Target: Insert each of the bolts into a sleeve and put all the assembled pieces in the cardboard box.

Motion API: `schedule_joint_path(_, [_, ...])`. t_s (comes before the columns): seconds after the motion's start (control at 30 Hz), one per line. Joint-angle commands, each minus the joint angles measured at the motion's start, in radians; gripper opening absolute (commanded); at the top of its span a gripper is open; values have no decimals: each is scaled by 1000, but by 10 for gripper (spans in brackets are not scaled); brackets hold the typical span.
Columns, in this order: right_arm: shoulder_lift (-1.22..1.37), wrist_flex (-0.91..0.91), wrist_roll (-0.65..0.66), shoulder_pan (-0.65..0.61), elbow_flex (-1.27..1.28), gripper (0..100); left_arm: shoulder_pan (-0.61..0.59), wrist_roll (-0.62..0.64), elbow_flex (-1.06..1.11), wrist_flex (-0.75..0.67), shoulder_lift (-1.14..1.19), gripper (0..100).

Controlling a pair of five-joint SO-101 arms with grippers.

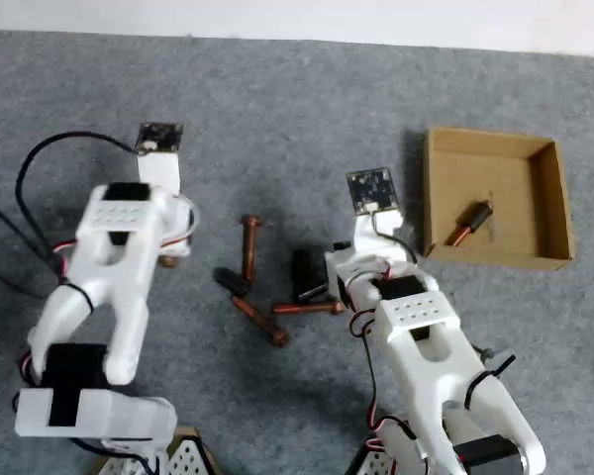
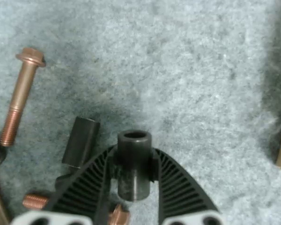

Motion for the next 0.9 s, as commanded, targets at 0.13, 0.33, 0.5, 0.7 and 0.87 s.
schedule_joint_path(0.13, [-28,-31,11,2,-10,5,-188,-1042,2,-49,-59,8])
schedule_joint_path(0.33, [-28,-31,11,2,-10,5,-249,-1404,25,-49,-58,8])
schedule_joint_path(0.5, [-28,-31,11,2,-10,5,-223,-1306,24,-55,-58,110])
schedule_joint_path(0.7, [-28,-31,11,2,-10,5,-229,-836,24,-160,-68,261])
schedule_joint_path(0.87, [-28,-31,12,2,-10,5,-229,-40,28,-175,-68,266])
